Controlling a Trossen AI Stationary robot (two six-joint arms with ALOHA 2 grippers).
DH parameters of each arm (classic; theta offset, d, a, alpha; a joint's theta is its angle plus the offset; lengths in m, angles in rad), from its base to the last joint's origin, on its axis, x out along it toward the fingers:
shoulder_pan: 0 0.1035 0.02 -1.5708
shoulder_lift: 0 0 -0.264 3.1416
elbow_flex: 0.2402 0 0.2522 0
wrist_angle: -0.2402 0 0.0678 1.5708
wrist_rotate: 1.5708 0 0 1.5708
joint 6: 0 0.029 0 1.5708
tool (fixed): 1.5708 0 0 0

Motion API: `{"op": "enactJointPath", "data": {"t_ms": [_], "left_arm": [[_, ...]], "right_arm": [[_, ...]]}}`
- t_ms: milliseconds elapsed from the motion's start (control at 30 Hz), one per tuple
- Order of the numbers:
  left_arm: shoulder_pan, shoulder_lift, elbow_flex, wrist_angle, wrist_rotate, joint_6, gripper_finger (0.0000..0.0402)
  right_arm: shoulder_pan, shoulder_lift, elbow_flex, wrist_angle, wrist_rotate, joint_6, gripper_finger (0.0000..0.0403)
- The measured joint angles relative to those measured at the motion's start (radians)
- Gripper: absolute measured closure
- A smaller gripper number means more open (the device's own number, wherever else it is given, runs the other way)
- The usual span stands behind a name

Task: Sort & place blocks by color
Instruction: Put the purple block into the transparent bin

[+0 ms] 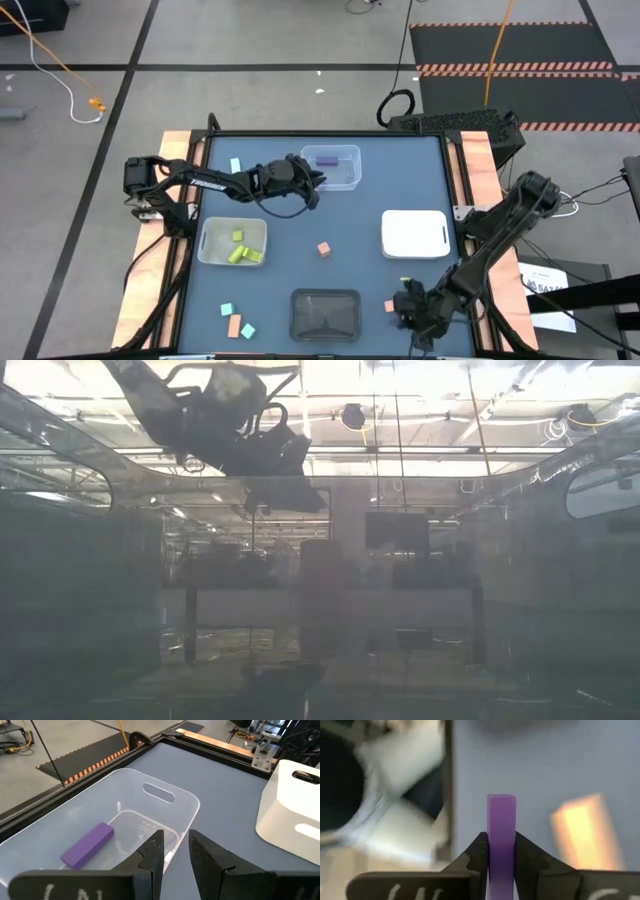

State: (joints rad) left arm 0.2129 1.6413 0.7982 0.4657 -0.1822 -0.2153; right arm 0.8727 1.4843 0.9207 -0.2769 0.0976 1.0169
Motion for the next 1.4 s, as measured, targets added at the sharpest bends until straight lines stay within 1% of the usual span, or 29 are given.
{"op": "enactJointPath", "data": {"t_ms": [67, 167, 233, 300, 367, 467, 600, 633, 700, 767, 867, 933, 1000, 1133, 1233, 1333, 1400], "left_arm": [[-0.007, 0.0, 0.0, 0.001, 0.0, -0.013, 0.0311], [-0.024, 0.0, 0.0, 0.002, 0.0, -0.045, 0.0311], [-0.038, 0.0, 0.0, 0.003, 0.0, -0.059, 0.0311], [-0.057, 0.0, 0.0, 0.01, 0.001, -0.06, 0.0311], [-0.076, 0.0, 0.0, 0.021, 0.001, -0.055, 0.0311], [-0.106, 0.0, 0.0, 0.071, 0.001, -0.05, 0.0311], [-0.139, 0.0, 0.0, 0.175, 0.001, 0.014, 0.0311], [-0.146, 0.0, -0.001, 0.208, 0.001, 0.035, 0.0311], [-0.157, 0.0, -0.001, 0.285, 0.002, 0.075, 0.0311], [-0.163, 0.0, -0.001, 0.346, 0.001, 0.115, 0.0311], [-0.172, 0.0, 0.0, 0.402, 0.001, 0.195, 0.0301], [-0.182, 0.0, 0.0, 0.412, -0.001, 0.244, 0.0284], [-0.195, 0.0, -0.001, 0.412, -0.001, 0.287, 0.0259], [-0.222, 0.0, -0.001, 0.423, -0.001, 0.357, 0.0198], [-0.244, 0.0, 0.0, 0.466, -0.004, 0.478, 0.0156], [-0.259, 0.0, 0.0, 0.487, -0.011, 0.597, 0.0126], [-0.267, 0.0, -0.001, 0.491, -0.013, 0.619, 0.0116]], "right_arm": [[-0.015, -0.048, -0.001, -0.009, 0.15, -0.095, 0.0354], [-0.051, -0.122, 0.0, -0.05, 0.417, -0.271, 0.0355], [-0.094, -0.16, 0.0, -0.079, 0.606, -0.392, 0.0355], [-0.146, -0.198, 0.0, -0.075, 0.765, -0.516, 0.0355], [-0.209, -0.235, 0.0, -0.062, 0.869, -0.644, 0.0355], [-0.319, -0.268, 0.0, -0.021, 0.919, -0.84, 0.0355], [-0.467, -0.285, 0.0, 0.076, 0.918, -1.095, 0.0354], [-0.5, -0.284, 0.0, 0.093, 0.903, -1.154, 0.0354], [-0.565, -0.282, 0.0, 0.124, 0.831, -1.257, 0.0354], [-0.625, -0.283, 0.0, 0.161, 0.74, -1.306, 0.0354], [-0.701, -0.283, 0.0, 0.202, 0.591, -1.325, 0.0354], [-0.743, -0.283, 0.0, 0.211, 0.5, -1.334, 0.0354], [-0.778, -0.283, 0.0, 0.214, 0.425, -1.342, 0.0354], [-0.831, -0.283, 0.0, 0.215, 0.311, -1.324, 0.0354], [-0.862, -0.283, 0.0, 0.221, 0.207, -1.278, 0.0354], [-0.876, -0.279, -0.001, 0.25, 0.099, -1.255, 0.0353], [-0.878, -0.274, -0.016, 0.299, 0.054, -1.262, 0.0353]]}}
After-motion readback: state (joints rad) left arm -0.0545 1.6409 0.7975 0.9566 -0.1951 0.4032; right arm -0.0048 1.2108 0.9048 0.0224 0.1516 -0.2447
